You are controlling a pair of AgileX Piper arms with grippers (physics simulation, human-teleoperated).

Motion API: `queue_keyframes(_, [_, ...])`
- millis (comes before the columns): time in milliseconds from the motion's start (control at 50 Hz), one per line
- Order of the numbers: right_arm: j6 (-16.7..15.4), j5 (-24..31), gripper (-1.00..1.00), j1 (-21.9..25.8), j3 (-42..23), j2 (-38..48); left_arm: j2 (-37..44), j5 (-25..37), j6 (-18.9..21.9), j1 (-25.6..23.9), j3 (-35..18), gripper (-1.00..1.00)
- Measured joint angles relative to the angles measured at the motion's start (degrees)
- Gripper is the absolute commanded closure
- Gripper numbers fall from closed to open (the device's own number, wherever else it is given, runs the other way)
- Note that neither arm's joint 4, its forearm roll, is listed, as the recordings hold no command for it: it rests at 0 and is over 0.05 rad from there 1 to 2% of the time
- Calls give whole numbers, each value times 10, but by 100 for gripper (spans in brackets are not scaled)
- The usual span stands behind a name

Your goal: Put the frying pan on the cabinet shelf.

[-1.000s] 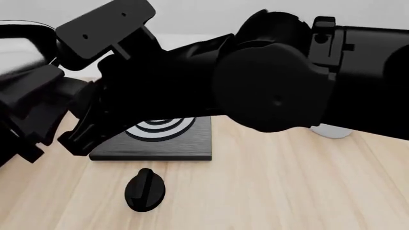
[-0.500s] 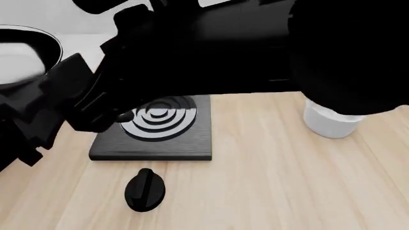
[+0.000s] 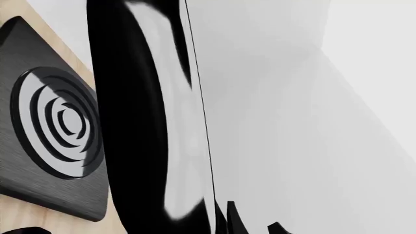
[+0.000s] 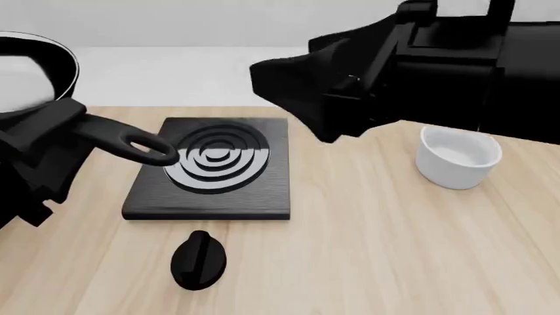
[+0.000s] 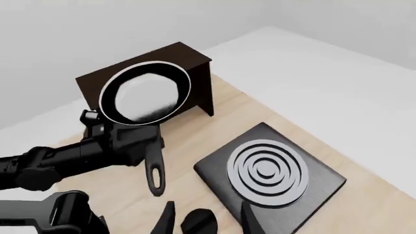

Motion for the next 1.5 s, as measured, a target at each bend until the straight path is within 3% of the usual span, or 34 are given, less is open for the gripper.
queue_keyframes(240, [-3,-34,-100,-100,147,-152,-2,6,11,3,-2,100])
queue_keyframes(580, [13,-13,-100,-229,291,-355,11,10,34,8,-13,100])
queue_keyframes(820, [29,-34,-100,-245,340,-387,46,-17,27,36,-35,100])
queue_keyframes(1160, [48,-59,-100,-249,374,-394,143,-37,32,114,-126,100])
queue_keyframes(1500, [51,-81,-100,-248,396,-388,213,-58,15,184,-158,100])
